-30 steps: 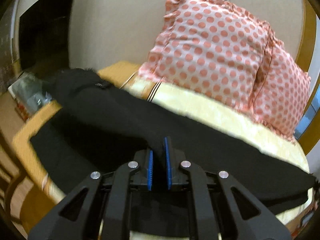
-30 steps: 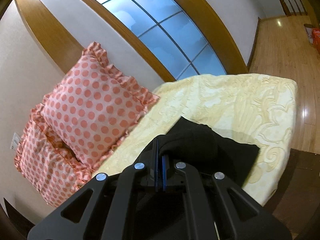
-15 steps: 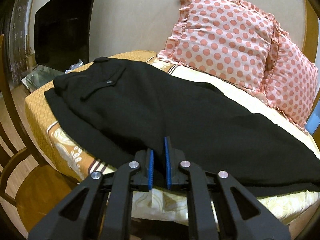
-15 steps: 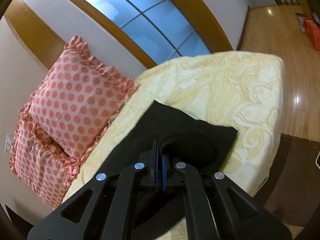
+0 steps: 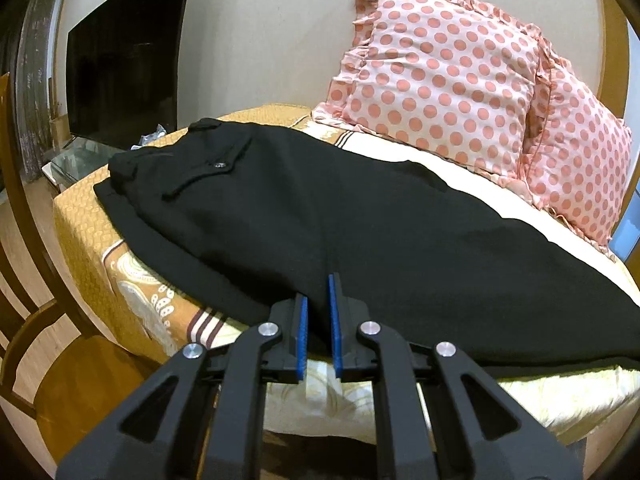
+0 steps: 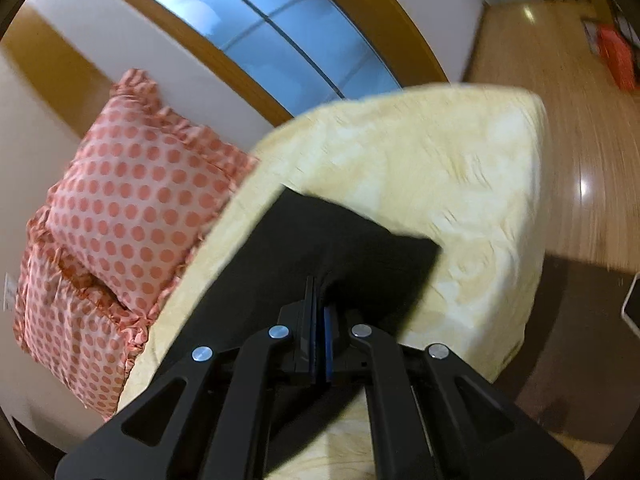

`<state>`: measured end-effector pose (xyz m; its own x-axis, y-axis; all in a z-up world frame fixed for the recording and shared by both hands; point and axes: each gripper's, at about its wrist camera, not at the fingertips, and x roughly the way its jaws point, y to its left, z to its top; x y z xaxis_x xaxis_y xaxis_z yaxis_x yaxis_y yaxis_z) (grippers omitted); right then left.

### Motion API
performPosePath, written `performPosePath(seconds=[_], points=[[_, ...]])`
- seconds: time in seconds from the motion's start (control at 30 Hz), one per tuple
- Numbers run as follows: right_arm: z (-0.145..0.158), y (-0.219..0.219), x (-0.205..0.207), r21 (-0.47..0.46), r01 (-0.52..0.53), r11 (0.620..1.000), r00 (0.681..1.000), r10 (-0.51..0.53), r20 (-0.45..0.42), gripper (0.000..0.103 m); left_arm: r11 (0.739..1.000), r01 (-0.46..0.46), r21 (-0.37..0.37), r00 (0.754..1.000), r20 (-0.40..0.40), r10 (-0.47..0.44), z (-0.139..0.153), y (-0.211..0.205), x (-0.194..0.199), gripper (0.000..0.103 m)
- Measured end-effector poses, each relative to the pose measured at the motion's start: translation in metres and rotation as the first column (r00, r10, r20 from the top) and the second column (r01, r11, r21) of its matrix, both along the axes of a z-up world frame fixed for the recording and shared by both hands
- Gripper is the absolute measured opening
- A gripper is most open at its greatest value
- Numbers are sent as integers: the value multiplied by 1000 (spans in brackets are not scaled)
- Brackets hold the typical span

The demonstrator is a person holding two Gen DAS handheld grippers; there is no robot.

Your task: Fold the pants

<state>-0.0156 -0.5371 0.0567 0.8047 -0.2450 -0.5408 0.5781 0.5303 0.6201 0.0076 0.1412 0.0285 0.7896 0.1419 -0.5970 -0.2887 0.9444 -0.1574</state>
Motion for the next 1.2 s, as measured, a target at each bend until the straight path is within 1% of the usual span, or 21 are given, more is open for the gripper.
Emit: performPosePath(seconds=[0.07, 0.17, 0.27, 0.3, 0.37, 0.4, 0.43, 0.47, 0.5, 0.53, 0.57, 0.6, 0.63, 0.67, 0.7, 0.73, 0.83, 0.9, 1.03, 1.13, 1.2], points=[[-2, 4, -6, -5, 8, 1000, 1000, -8, 0, 3, 1000, 2, -10, 1000, 2, -2, 0, 3, -3, 9], [5, 12, -16, -49, 21, 999, 1000, -20, 21, 3, 1000, 4, -12, 1000, 13, -4, 1, 5, -5, 9], [0, 11, -8, -57, 18, 998, 999, -20, -27, 3, 1000, 11, 4, 1000, -5, -11, -6, 2, -1, 10], [-3, 10, -6, -49, 17, 999, 999, -19, -38, 3, 1000, 16, 11, 1000, -6, -16, -8, 1, -1, 11], [0, 12, -5, -74, 17, 997, 998, -22, -60, 5, 1000, 25, 18, 1000, 9, -25, -7, 2, -6, 16], [1, 14, -4, -88, 21, 996, 997, -27, -69, 7, 1000, 25, 18, 999, 19, -26, -6, 4, -10, 27], [5, 16, -3, -113, 23, 993, 995, -34, -94, 13, 1000, 16, 23, 999, 31, -16, -3, 6, -15, 43], [9, 18, -3, -134, 31, 991, 993, -46, -111, 18, 1000, 0, 30, 999, 41, -1, -1, 9, -19, 49], [13, 20, -5, -164, 48, 985, 989, -70, -127, 33, 999, -25, 37, 998, 58, 23, 3, 13, -26, 54], [19, 22, -8, -216, 84, 973, 982, -118, -149, 57, 999, -38, 37, 997, 71, 35, 7, 16, -29, 57], [23, 25, -12, -257, 115, 960, 975, -158, -154, 69, 998, -58, 39, 995, 84, 54, 11, 21, -31, 58], [31, 32, -17, -328, 147, 933, 972, -199, -129, 74, 996, -76, 43, 993, 96, 71, 15, 24, -32, 59], [37, 39, -20, -382, 147, 912, 972, -205, -115, 73, 995, -90, 46, 989, 118, 84, 21, 29, -32, 61], [45, 50, -15, -449, 115, 886, 977, -182, -108, 73, 994, -97, 55, 987, 131, 89, 26, 31, -30, 62], [48, 56, -12, -480, 82, 874, 982, -153, -110, 73, 991, -104, 79, 986, 138, 92, 31, 33, -24, 62], [52, 69, -1, -521, 2, 853, 989, -79, -126, 73, 991, -101, 92, 986, 140, 88, 35, 35, -19, 62], [53, 96, 25, -551, -170, 817, 981, 87, -173, 73, 991, -88, 100, 987, 146, 73, 44, 44, 1, 62], [50, 108, 39, -551, -236, 801, 969, 150, -197, 73, 995, -56, 86, 991, 126, 45, 44, 53, 19, 62], [37, 122, 71, -496, -374, 784, 923, 261, -283, 73, 989, -54, 137, 999, 13, 52, 28, 65, 57, 62], [26, 129, 81, -464, -422, 779, 895, 274, -353, 73, 989, -77, 125, 994, -69, 86, 7, 74, 63, 62], [15, 128, 81, -427, -438, 791, 875, 265, -405, 73, 984, -83, 159, 993, -68, 95, -4, 71, 55, 62]])
